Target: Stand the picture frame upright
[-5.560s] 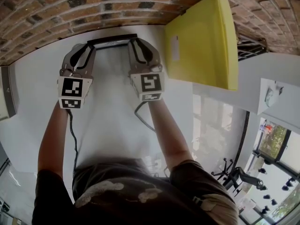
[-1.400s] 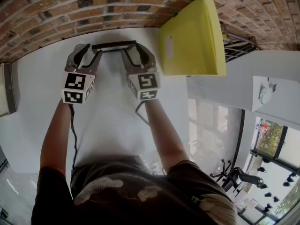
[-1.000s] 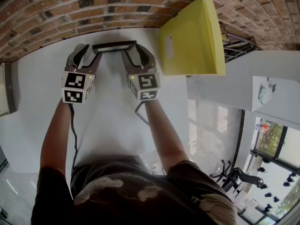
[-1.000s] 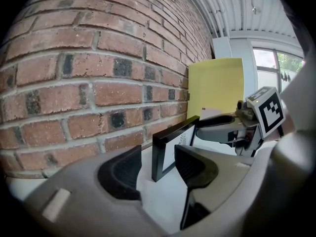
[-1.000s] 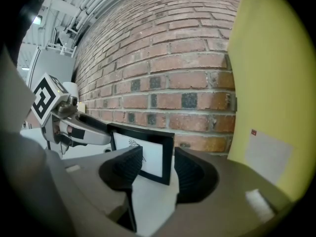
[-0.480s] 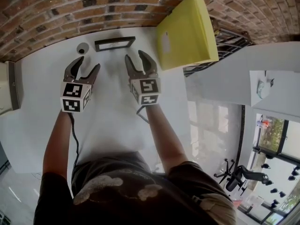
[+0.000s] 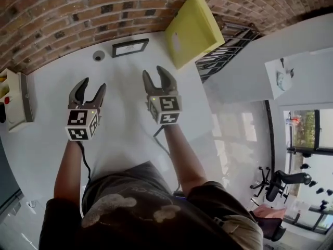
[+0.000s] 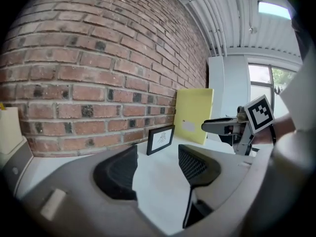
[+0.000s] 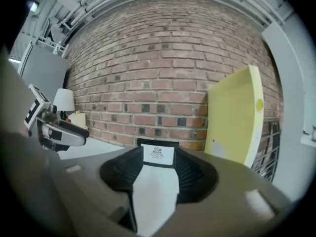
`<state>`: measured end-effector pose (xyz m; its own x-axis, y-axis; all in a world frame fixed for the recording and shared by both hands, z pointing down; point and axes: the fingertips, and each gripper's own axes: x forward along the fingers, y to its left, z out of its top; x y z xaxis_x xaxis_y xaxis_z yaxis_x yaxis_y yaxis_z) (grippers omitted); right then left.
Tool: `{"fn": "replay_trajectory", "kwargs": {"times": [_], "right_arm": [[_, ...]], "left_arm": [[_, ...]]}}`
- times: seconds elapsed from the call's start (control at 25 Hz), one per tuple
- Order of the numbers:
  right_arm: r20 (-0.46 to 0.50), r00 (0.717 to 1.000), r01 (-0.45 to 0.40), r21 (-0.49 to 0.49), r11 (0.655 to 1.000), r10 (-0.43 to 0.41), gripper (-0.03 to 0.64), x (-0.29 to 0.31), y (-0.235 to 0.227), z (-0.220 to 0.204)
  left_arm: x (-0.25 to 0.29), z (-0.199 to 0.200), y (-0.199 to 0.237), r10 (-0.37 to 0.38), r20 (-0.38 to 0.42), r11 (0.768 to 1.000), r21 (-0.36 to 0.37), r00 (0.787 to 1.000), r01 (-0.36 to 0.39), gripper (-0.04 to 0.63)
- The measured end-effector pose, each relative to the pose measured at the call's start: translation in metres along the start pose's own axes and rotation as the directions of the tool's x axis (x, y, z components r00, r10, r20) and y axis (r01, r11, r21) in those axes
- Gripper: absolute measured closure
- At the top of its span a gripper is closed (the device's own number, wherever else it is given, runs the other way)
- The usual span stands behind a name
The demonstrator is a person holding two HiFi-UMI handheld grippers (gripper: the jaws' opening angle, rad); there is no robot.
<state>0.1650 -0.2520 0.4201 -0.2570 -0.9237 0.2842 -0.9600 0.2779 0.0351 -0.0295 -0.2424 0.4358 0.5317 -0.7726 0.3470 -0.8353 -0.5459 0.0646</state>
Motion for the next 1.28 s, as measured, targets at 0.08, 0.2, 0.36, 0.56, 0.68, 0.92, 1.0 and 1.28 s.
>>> {"fn": "replay_trajectory", "kwargs": {"times": [0.08,0.2,0.36,0.56,0.68,0.92,1.0,1.28], "right_arm": [[0.039,0.999,0.028,0.011,1.0,-0.028,0.434,-0.019,0.011,0.011],[0.088,0.994,0.056,0.029,0.998,-0.058,0.437,-0.044,0.03,0.022],[0.122,0.99,0.073,0.019,0.997,-0.075,0.482,-0.073,0.06,0.034],[0.154,0.984,0.085,0.009,0.996,-0.085,0.509,-0.105,0.092,0.046],[0.164,0.981,0.102,0.018,0.995,-0.104,0.518,-0.124,0.109,0.054],[0.136,0.983,0.118,0.04,0.992,-0.122,0.59,-0.155,0.154,0.052],[0.109,0.985,0.127,0.042,0.991,-0.131,0.611,-0.166,0.172,0.045],[0.093,0.988,0.119,0.025,0.993,-0.121,0.612,-0.201,0.233,0.031]], "left_arm": [[-0.019,0.004,-0.003,-0.031,0.016,0.999,0.015,0.999,0.03,0.333],[-0.048,0.006,-0.006,-0.074,0.033,0.996,0.042,0.997,0.073,0.356],[-0.084,0.006,-0.006,-0.106,0.059,0.993,0.065,0.993,0.102,0.393],[-0.13,0.005,-0.007,-0.131,0.09,0.99,0.07,0.987,0.125,0.434],[-0.158,0.008,-0.005,-0.137,0.116,0.989,0.072,0.984,0.129,0.456],[-0.209,0.002,0.001,-0.152,0.133,0.986,0.09,0.979,0.141,0.531],[-0.225,-0.005,0.001,-0.167,0.125,0.983,0.093,0.978,0.156,0.556],[-0.274,-0.034,0.004,-0.209,0.082,0.974,0.109,0.974,0.2,0.58]]}}
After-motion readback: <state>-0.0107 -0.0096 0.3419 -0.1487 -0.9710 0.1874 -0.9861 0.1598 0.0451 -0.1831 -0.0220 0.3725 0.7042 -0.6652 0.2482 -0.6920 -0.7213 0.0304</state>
